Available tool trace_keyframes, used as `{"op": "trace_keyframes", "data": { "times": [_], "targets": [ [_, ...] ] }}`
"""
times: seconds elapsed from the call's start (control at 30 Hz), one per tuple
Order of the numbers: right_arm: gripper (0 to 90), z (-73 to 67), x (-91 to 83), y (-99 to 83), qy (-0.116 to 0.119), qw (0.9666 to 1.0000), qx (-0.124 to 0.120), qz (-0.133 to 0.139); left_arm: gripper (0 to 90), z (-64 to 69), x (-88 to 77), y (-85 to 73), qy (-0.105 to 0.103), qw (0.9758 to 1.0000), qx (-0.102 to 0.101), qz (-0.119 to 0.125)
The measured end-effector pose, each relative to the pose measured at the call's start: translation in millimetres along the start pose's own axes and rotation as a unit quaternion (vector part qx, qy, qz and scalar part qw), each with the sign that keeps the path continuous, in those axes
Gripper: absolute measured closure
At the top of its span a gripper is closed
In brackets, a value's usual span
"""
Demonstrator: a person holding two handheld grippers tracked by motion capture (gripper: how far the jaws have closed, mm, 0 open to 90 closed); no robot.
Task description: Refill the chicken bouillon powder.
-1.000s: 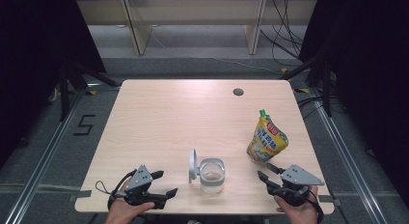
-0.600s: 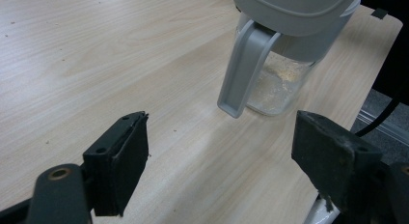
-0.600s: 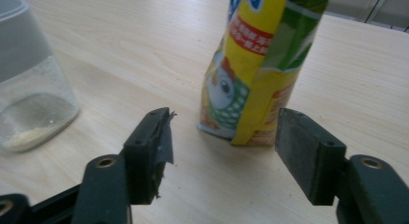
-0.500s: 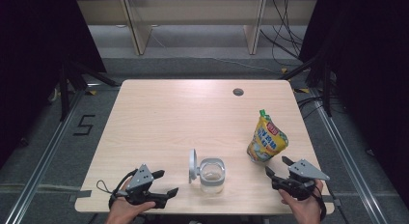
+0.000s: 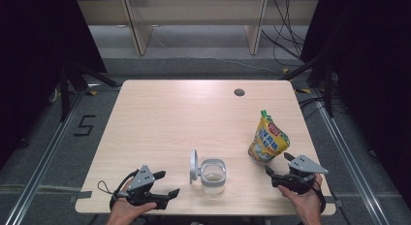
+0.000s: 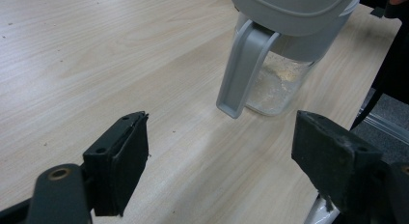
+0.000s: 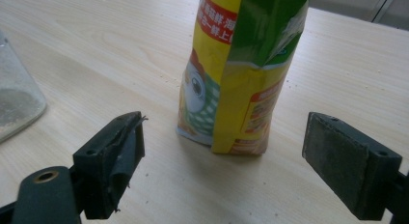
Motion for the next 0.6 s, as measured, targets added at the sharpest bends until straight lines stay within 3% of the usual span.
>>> {"op": "trace_keyframes", "data": {
  "times": [0.03,0.1,0.13,0.17,0.2,0.3,0.33,0.4,0.43,0.47,0.5,0.53,0.6],
  "targets": [
    [15.6,-1.7,1.8,-1.2,0.006,0.9998,0.016,-0.004,20.1,-1.7,-1.1,-1.9,0.0,0.9999,0.012,-0.009],
    [15.8,-1.1,5.5,1.0,0.01,0.9999,0.012,0.003,20.1,-0.5,-0.7,-2.0,0.0,0.9999,0.01,-0.009],
    [15.7,-2.4,5.1,-0.2,0.002,0.9997,0.025,-0.005,20.1,1.2,-0.2,-2.3,0.001,1.0,-0.003,-0.008],
    [15.7,0.1,7.3,2.3,0.0,0.9999,0.01,0.001,20.1,2.0,0.2,-0.8,0.002,1.0,-0.004,0.0],
    [15.8,0.6,9.2,3.7,-0.004,1.0,0.004,0.007,20.1,0.2,-1.2,-0.7,0.002,0.9999,0.011,-0.002],
    [15.8,0.6,11.3,5.0,-0.006,0.9999,0.008,0.006,20.1,0.6,-1.9,-1.2,0.003,1.0,0.0,-0.004],
    [15.9,0.4,12.2,5.3,-0.01,0.9998,0.012,0.008,20.1,-0.9,-2.2,-1.4,0.003,0.9999,0.011,-0.006],
    [15.7,3.3,14.8,9.0,-0.01,0.9997,0.009,0.021,20.1,-1.5,-2.3,-2.4,0.006,0.9999,0.012,-0.01],
    [15.7,2.5,15.7,10.8,-0.01,0.9992,0.031,0.025,20.1,-1.3,-1.8,-2.1,0.004,0.9999,0.012,-0.008],
    [15.7,2.3,16.8,11.3,-0.012,0.999,0.035,0.026,20.1,-1.1,-1.5,-1.7,0.003,0.9999,0.013,-0.006],
    [15.7,6.4,18.6,13.6,-0.015,0.9991,0.017,0.035,20.1,0.6,-1.0,-2.0,0.004,1.0,0.001,-0.006],
    [15.9,5.0,20.0,14.1,-0.015,0.9986,0.032,0.039,20.1,0.6,-1.0,-2.0,0.004,1.0,0.001,-0.006],
    [16.9,5.4,22.5,17.5,-0.011,0.9982,0.032,0.049,20.1,-0.7,0.0,-2.1,0.002,0.9999,0.015,-0.006]
  ]
}}
Point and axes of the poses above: each handheld gripper's, and its own axes: x roughly forward along the jaws, y roughly out of its top, z roughly to its right, the point moved 9 cm from there along x, roughly forward along the jaws, and after that the axes turned 9 degrees about x, right-handed, at the moved point
